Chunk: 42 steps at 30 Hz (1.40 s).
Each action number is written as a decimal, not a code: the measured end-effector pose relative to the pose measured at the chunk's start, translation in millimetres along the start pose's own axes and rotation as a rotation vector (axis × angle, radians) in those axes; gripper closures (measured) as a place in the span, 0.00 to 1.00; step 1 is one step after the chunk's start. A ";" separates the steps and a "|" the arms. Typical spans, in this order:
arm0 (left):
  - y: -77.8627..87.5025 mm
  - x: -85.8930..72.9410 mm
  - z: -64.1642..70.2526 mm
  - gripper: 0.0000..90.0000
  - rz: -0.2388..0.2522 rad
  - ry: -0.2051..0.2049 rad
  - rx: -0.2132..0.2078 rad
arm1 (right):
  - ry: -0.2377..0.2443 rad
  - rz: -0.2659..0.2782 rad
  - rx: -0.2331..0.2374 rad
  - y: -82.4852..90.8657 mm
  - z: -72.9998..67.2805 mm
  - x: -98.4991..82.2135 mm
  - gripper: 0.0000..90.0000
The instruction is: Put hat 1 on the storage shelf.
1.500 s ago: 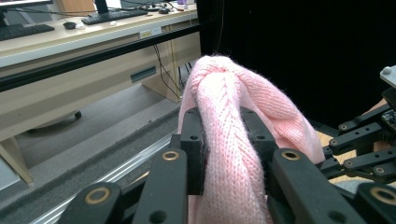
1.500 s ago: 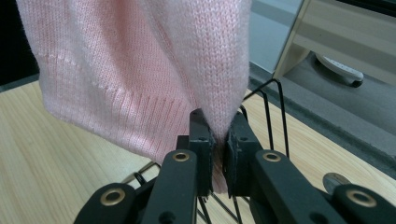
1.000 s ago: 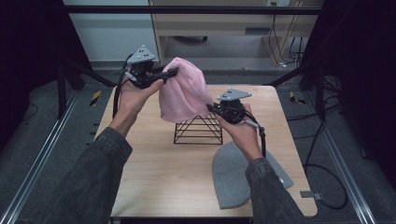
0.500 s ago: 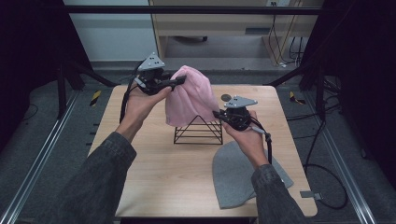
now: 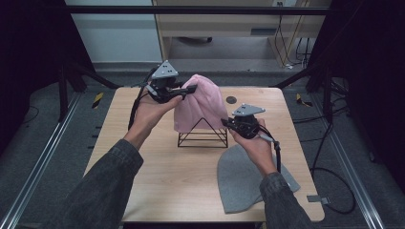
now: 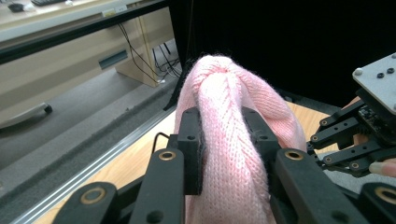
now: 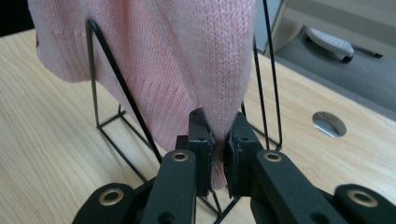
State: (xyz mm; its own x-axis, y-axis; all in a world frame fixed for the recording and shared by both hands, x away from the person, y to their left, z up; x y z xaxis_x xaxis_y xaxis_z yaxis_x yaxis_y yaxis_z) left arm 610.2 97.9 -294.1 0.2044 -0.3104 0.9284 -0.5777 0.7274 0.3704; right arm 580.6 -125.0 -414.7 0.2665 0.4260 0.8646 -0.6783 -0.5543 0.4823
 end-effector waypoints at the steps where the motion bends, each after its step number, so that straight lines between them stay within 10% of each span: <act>1: -3.5 -3.8 -0.1 0.80 -0.011 0.000 0.002 | -0.001 -0.018 0.002 -2.4 -0.3 -4.7 0.91; 42: -27.8 -42.9 21.2 0.80 -0.130 0.017 -0.060 | -0.042 -0.153 0.014 -13.0 4.4 -42.6 0.77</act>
State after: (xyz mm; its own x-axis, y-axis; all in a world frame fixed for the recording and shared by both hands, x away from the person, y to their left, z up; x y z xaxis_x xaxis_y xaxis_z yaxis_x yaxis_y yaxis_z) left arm 600.7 78.1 -344.8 0.2884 -0.3941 0.8727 -0.4972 0.7172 0.4882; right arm 581.0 -139.1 -457.2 0.3947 0.4758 0.7860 -0.6181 -0.4954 0.6103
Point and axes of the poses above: each handheld gripper's, and its own axes: y roughly backward along the jaws, x roughly out of its top, z roughly to its right, the point moved 4 cm from there along -y, roughly forward along the jaws, and after that the axes turned 4 degrees about y, right-handed, at the moved point
